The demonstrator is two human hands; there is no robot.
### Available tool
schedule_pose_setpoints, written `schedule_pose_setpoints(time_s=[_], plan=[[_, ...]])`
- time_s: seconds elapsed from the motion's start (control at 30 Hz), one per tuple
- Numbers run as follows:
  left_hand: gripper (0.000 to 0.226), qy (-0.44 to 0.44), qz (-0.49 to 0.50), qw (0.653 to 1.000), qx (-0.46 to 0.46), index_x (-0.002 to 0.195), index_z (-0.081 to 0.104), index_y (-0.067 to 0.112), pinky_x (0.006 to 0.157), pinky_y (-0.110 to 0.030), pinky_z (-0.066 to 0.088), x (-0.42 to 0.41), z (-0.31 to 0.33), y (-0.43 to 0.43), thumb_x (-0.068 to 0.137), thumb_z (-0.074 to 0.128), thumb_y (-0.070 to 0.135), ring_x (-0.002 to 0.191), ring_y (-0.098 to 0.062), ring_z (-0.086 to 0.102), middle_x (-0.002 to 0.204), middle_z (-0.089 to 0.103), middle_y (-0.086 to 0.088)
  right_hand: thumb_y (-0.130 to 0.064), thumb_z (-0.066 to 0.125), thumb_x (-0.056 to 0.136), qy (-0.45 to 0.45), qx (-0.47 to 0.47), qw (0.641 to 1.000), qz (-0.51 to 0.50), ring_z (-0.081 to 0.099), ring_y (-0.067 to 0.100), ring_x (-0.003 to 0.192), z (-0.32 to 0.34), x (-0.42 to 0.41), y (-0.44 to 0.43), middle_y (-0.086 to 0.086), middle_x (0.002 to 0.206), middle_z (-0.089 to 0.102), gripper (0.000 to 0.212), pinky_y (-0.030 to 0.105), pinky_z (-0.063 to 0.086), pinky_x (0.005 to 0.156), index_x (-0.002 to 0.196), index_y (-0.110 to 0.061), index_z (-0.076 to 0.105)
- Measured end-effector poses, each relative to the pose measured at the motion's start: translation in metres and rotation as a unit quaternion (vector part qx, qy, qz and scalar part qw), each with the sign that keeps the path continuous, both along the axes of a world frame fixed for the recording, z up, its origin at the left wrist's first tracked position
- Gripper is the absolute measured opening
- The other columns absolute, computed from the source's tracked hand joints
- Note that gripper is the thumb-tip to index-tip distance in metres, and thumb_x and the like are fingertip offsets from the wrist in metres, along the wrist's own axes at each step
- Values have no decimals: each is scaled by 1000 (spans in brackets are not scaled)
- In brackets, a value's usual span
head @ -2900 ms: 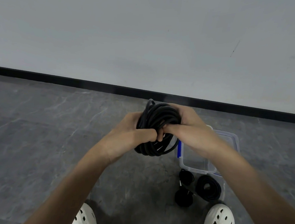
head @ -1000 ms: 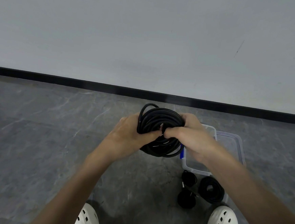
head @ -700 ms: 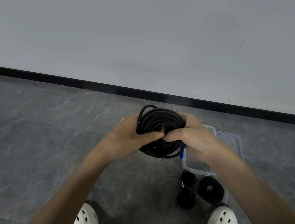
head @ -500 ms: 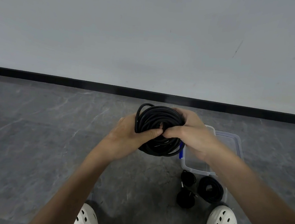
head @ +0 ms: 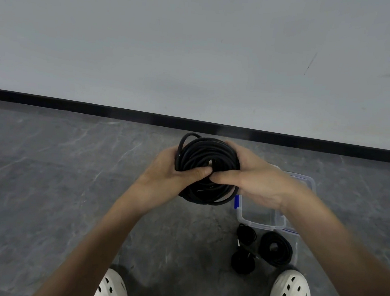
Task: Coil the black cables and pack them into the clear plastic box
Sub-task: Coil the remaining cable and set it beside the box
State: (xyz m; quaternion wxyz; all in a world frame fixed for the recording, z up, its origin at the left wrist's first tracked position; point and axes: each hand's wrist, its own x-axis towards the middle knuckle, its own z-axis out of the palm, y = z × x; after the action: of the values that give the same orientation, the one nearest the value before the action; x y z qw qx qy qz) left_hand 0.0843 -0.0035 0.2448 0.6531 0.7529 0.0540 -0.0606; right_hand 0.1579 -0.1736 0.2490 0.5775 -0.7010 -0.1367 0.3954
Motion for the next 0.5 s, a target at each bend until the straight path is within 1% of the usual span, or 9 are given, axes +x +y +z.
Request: schedule_pose_setpoints(time_s=[0.07,0.13,0.2,0.27,0.37,0.4,0.43,0.5], plan=[[20,-14,31,999,-11,107,69,16,78,-17,53,2,2,2,87,67,14,94,-7,69,98,75,3,15,63,79,13,47,999,-18,62,31,114,-2,-1,2,20,123,61,58,49,48,100,129,-10,50],[19,-23,54,998,-24,107,69,15,78,-18,53,3,3,5,89,66,14,95,-8,70,99,75,2,16,62,81,5,71,996,-50,62,31,114,-6,-4,5,22,121,63,52,46,50,99,127,-9,54],[20,-24,59,997,-41,108,69,15,79,-19,53,2,4,7,89,65,13,97,-10,69,100,75,2,12,62,84,-30,59,995,-71,64,28,110,-9,-6,9,19,115,67,41,41,51,98,119,-8,60],[21,-25,48,997,-50,108,69,13,80,-19,53,-1,5,6,88,64,11,99,-11,69,101,75,1,9,62,85,-63,39,995,-68,66,20,106,-12,-7,11,11,109,70,35,36,52,96,113,-11,63],[18,-22,31,997,-60,101,68,19,75,-13,51,-4,9,5,87,65,8,94,-5,70,96,75,8,8,60,87,-83,17,996,-39,67,9,97,-11,-11,12,-1,99,72,32,22,54,84,105,-18,63],[19,-21,27,997,-62,99,68,22,73,-12,51,-5,10,5,87,65,8,92,-3,69,94,75,10,8,59,88,-85,10,996,-29,67,7,93,-9,-11,12,-2,95,71,30,20,54,81,104,-18,63],[19,-19,20,998,-62,99,68,23,73,-12,51,-5,11,5,87,65,9,92,-2,69,94,75,10,8,59,88,-85,4,996,-17,68,8,93,-8,-11,11,1,95,71,29,21,55,82,103,-16,63],[19,-10,10,998,-68,99,67,24,74,-11,50,-6,11,4,85,66,12,92,-2,69,94,75,11,9,58,88,-87,-4,996,-1,68,12,95,-5,-11,10,10,99,71,26,28,54,88,104,-11,63]])
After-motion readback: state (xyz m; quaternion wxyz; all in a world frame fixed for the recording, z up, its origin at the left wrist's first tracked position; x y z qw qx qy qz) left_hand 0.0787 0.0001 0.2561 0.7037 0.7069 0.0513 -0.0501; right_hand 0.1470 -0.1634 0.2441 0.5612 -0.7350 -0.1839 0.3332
